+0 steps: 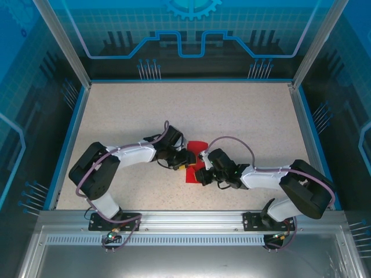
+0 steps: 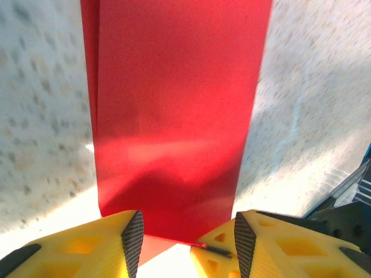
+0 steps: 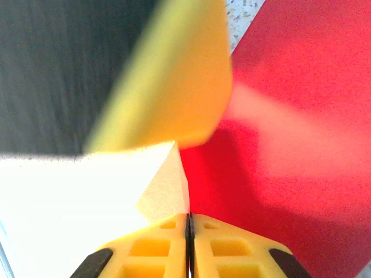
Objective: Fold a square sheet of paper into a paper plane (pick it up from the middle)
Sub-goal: Fold the triangle a second time at the center of the table.
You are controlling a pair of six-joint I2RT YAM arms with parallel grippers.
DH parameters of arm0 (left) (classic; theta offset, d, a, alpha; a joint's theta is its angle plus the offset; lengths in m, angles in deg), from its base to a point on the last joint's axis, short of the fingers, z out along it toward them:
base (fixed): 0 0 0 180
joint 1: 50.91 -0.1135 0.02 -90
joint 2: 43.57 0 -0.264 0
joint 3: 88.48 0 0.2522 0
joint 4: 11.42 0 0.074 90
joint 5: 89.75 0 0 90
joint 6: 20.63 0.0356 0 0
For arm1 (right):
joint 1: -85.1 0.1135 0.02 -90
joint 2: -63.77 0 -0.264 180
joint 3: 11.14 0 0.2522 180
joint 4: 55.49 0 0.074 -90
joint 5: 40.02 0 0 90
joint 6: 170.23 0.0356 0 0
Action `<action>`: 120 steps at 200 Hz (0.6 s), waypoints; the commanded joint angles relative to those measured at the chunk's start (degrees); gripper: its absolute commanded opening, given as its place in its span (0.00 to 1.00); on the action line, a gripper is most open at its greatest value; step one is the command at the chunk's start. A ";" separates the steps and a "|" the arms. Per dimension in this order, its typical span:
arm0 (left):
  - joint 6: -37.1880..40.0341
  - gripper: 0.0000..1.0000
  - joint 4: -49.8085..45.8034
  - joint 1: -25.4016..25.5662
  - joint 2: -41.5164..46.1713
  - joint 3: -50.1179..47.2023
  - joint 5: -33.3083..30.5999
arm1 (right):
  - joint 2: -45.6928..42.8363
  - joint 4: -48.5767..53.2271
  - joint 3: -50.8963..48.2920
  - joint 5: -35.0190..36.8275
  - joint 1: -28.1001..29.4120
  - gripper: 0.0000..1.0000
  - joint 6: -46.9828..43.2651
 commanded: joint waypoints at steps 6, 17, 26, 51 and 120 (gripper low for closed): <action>5.55 0.49 -4.88 -1.51 -1.64 6.44 0.31 | -0.60 -0.11 0.61 -1.01 -1.28 0.10 -0.04; 6.34 0.49 -5.27 -1.49 -3.56 8.14 1.14 | -0.91 -0.01 0.44 -1.28 -1.63 0.10 -0.13; 6.69 0.49 -5.20 -1.50 -5.15 9.05 1.56 | -1.12 -0.08 0.27 -1.60 -1.99 0.10 -0.17; 7.62 0.48 -5.16 -1.37 -9.08 10.97 3.93 | -1.39 -0.10 -0.13 -2.16 -2.74 0.10 -0.19; 11.14 0.46 -8.27 -1.35 -12.72 13.99 3.36 | -1.50 -1.01 -0.32 -5.21 -3.99 0.07 0.00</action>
